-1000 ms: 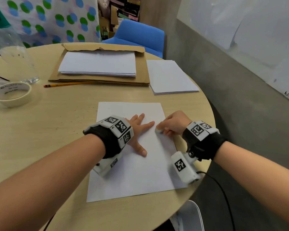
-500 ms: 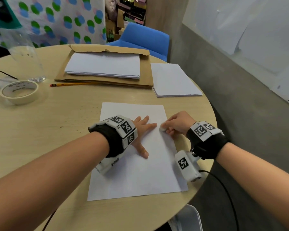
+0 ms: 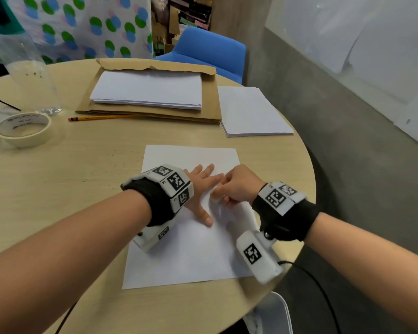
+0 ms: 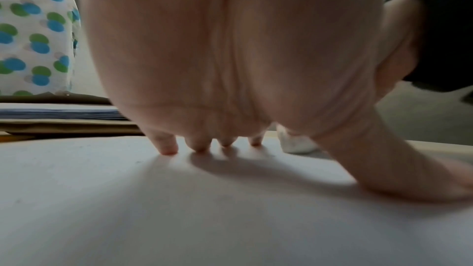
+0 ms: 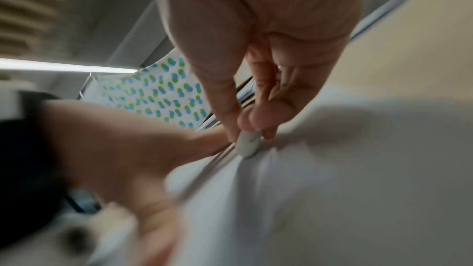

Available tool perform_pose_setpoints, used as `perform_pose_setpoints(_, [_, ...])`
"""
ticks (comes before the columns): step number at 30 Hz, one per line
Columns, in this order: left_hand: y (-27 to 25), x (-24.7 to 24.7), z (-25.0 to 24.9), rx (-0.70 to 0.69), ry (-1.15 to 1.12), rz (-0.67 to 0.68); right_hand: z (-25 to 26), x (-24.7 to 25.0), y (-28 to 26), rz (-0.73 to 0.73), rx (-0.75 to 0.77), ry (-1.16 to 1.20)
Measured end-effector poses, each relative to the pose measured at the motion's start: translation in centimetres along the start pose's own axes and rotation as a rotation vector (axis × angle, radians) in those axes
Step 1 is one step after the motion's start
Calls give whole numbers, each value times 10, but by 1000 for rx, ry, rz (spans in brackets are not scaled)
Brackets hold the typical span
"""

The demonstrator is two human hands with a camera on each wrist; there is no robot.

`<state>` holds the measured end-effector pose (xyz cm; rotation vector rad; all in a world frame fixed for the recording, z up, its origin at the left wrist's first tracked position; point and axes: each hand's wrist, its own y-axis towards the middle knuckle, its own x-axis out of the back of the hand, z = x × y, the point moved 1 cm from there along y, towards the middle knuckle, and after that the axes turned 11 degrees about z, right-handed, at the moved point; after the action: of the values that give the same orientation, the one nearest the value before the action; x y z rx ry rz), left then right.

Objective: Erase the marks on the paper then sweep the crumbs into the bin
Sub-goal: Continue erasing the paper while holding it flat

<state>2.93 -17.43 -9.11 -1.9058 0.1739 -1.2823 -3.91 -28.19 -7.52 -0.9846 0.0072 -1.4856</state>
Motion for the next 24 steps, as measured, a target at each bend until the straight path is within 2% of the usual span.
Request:
perform_pose_setpoints(3, [0,0,-1,12,8,-1,-8,23,8,-172,-49,-44])
perform_pose_setpoints(5, [-1,1,-1,21,11,6,-16,39,8,-221,-89,-35])
perform_pose_setpoints(8, [-1,2,0,21,-8,1,-27,51,3,-122,-88,213])
perform_pose_setpoints(10, [0,4,-2,19,-37,-57,-32,56,0,-81,-54,351])
perform_pose_setpoints(13, [1,10,-10,23,-23,-129,-33,56,-1,-16,-7,411])
perform_pose_setpoints(15, [3,12,-16,12,28,-120,-28,52,2,21,18,380])
perform_pose_setpoints(18, [6,8,-20,-21,0,-89,-23,45,10,-5,36,329])
perform_pose_setpoints(21, [6,6,-18,-30,-33,-85,-27,36,9,-19,20,92])
perform_pose_setpoints(24, [9,6,-16,-38,-26,-71,-30,26,-4,112,35,-103])
